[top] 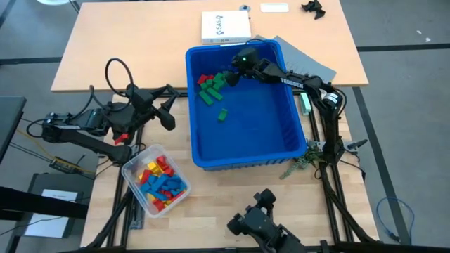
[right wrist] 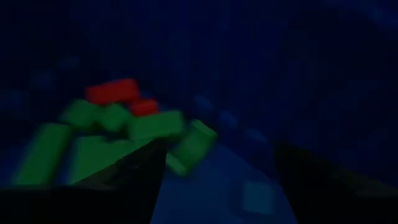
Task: Sort Items/Unsort Items
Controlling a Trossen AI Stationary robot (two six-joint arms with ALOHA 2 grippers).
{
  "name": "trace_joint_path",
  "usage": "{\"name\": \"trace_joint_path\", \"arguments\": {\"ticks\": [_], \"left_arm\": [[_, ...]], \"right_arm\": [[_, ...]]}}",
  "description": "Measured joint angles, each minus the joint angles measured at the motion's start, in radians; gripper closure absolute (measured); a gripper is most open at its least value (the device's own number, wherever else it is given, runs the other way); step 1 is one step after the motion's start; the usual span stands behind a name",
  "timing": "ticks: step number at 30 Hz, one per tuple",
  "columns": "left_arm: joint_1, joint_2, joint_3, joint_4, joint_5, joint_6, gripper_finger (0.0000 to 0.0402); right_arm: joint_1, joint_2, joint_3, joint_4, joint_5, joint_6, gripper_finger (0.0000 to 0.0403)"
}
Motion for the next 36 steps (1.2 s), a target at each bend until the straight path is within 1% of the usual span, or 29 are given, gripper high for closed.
{"name": "trace_joint_path", "arguments": {"ticks": [3,7,10,16,19,21,24,26,28,32,36], "left_arm": [[0.000,0.000,0.000,0.000,0.000,0.000,0.0183],[0.000,0.000,0.000,-0.001,0.000,0.000,0.0183],[0.000,0.000,0.000,0.000,0.000,0.000,0.0183],[0.000,0.000,0.000,0.000,0.000,0.000,0.0183],[0.000,0.000,0.000,-0.001,0.000,0.000,0.0183],[0.000,0.000,0.000,0.001,0.000,0.000,0.0183],[0.000,0.000,0.000,-0.001,0.000,0.000,0.0183],[0.000,0.000,0.000,0.001,0.000,0.000,0.0183],[0.000,0.000,0.000,-0.001,0.000,0.000,0.0183],[0.000,0.000,0.000,-0.002,0.000,0.000,0.0183],[0.000,0.000,0.000,0.000,0.000,0.000,0.0183]], "right_arm": [[-0.018,0.000,-0.062,0.049,0.038,0.033,0.0116],[-0.053,0.000,-0.140,0.111,0.041,0.073,0.0122],[-0.085,0.000,-0.183,0.162,0.025,0.078,0.0123],[-0.126,0.003,-0.226,0.249,-0.033,0.087,0.0119],[-0.129,0.043,-0.226,0.293,-0.068,0.100,0.0121],[-0.125,0.089,-0.218,0.310,-0.070,0.095,0.0123],[-0.118,0.155,-0.195,0.310,-0.014,0.071,0.0123],[-0.116,0.180,-0.154,0.283,-0.012,0.067,0.0123],[-0.117,0.183,-0.128,0.268,-0.017,0.062,0.0123],[-0.126,0.189,-0.126,0.286,-0.018,0.049,0.0130],[-0.147,0.196,-0.111,0.259,-0.079,0.082,0.0149]]}}
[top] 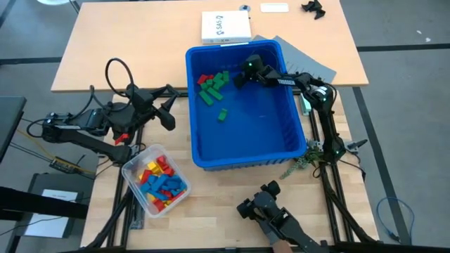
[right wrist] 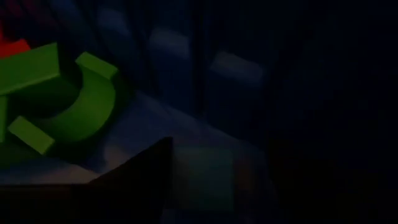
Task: Sort Items/Unsort Items
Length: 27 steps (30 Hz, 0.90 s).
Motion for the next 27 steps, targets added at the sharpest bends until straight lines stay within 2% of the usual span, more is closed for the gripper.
{"name": "trace_joint_path", "arguments": {"ticks": [9,15,20,27], "left_arm": [[0.000,0.000,0.000,0.000,0.000,0.000,0.0183],[0.000,0.000,0.000,0.000,0.000,0.000,0.0183],[0.000,0.000,0.000,0.000,0.000,0.000,0.0183],[0.000,0.000,0.000,0.000,0.000,0.000,0.0183]], "right_arm": [[-0.006,0.000,0.007,-0.073,-0.033,0.001,0.0199],[-0.004,0.000,0.007,-0.099,-0.041,-0.100,0.0270],[0.011,-0.012,0.007,-0.057,-0.070,-0.171,0.0272],[0.079,-0.110,0.006,-0.094,-0.130,-0.200,0.0272]]}}
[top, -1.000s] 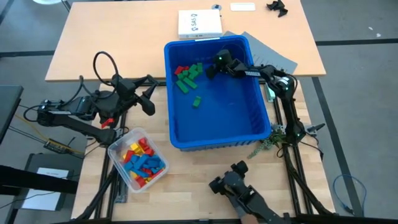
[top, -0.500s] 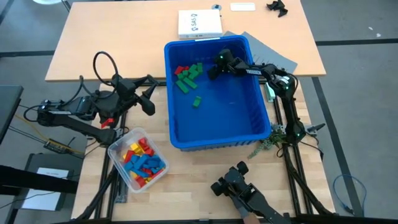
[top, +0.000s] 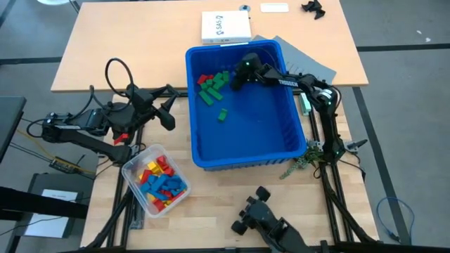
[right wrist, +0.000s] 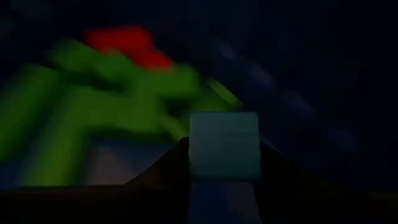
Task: Sort Items/Unsort Items
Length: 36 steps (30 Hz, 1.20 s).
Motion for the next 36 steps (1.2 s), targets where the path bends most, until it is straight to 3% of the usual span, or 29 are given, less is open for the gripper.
{"name": "trace_joint_path", "arguments": {"ticks": [7,10,19,25,36], "left_arm": [[0.000,0.000,0.000,0.000,0.000,0.000,0.0183],[0.000,0.000,0.000,0.000,0.000,0.000,0.0183],[0.000,0.000,0.000,0.000,0.000,0.000,0.0183],[0.000,0.000,0.000,0.000,0.000,0.000,0.0183],[0.000,0.000,0.000,0.000,0.000,0.000,0.0183]], "right_arm": [[0.134,-0.166,0.003,0.036,-0.381,-0.008,0.0272],[0.218,-0.209,0.002,0.057,-0.440,0.007,0.0272],[0.488,-0.235,0.001,0.140,-0.438,0.119,0.0272],[0.640,-0.235,0.001,0.280,-0.366,0.143,0.0272],[0.783,-0.208,0.027,0.406,-0.282,0.099,0.0272]]}}
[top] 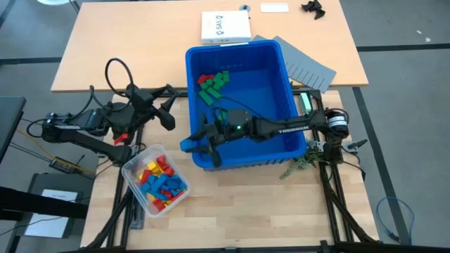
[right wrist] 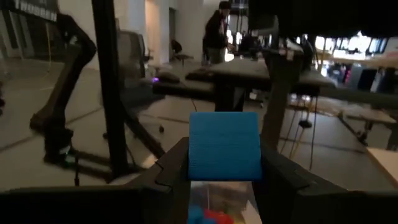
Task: Sort Items/Unsort Items
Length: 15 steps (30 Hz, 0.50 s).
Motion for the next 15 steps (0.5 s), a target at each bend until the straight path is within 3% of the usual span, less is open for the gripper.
{"name": "trace_joint_path", "arguments": {"ticks": [11,15], "left_arm": [[0.000,0.000,0.000,0.001,0.000,0.000,0.0183],[0.000,0.000,0.000,0.002,0.000,0.000,0.0183]], "right_arm": [[0.042,0.294,0.419,-0.342,-0.051,-0.015,0.0271],[0.041,0.390,0.541,-0.374,-0.051,-0.032,0.0263]]}}
